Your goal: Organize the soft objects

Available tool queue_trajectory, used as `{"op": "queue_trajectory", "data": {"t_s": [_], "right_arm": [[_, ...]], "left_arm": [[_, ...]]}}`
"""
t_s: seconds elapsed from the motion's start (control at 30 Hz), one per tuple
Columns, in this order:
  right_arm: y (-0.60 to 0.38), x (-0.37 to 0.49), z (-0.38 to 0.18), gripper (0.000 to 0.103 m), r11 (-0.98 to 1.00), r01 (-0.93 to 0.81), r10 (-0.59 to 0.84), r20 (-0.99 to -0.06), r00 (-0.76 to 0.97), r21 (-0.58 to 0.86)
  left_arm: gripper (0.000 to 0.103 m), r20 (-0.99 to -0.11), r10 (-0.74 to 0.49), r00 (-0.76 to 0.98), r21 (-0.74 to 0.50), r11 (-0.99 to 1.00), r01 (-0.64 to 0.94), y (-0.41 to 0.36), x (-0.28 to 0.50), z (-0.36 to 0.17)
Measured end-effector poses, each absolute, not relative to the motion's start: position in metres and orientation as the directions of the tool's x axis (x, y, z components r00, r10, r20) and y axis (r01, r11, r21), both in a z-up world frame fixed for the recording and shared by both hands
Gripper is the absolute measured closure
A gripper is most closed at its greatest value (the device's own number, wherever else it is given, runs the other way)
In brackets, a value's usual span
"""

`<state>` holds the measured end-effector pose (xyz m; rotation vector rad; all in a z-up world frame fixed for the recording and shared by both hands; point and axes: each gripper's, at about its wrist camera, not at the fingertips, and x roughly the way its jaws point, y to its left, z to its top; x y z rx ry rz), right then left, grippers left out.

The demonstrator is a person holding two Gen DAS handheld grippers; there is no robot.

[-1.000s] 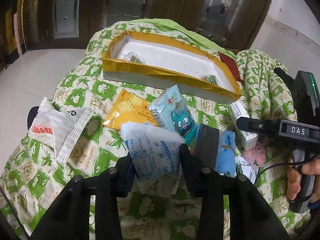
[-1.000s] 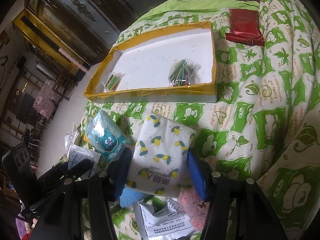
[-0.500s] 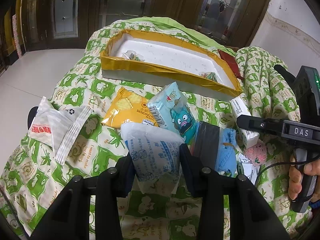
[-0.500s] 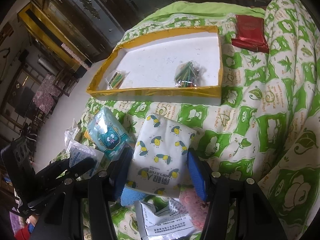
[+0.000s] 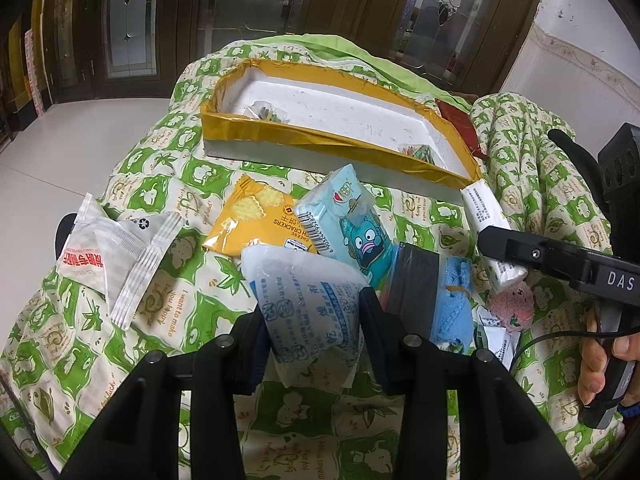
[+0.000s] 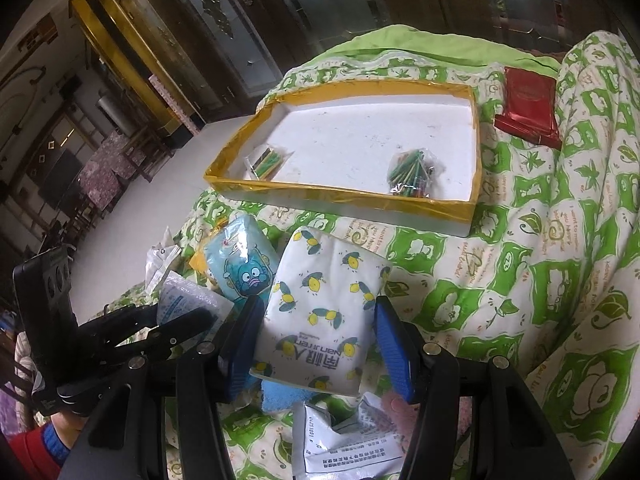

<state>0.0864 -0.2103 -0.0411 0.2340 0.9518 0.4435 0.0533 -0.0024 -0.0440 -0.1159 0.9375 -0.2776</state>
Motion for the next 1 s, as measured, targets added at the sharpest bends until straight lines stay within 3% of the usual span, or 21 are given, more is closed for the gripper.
{"op": "queue_trajectory", "data": {"t_s": [1.0], "right_arm": [[-0.221, 0.082, -0.031, 0.043, 0.93, -0.209, 0.367, -0.741, 0.562, 0.301]], "left_arm": [[0.063, -0.77, -0.267, 0.58, -0.191, 0.963, 0.19, -0.01, 0.058, -0.026]]}}
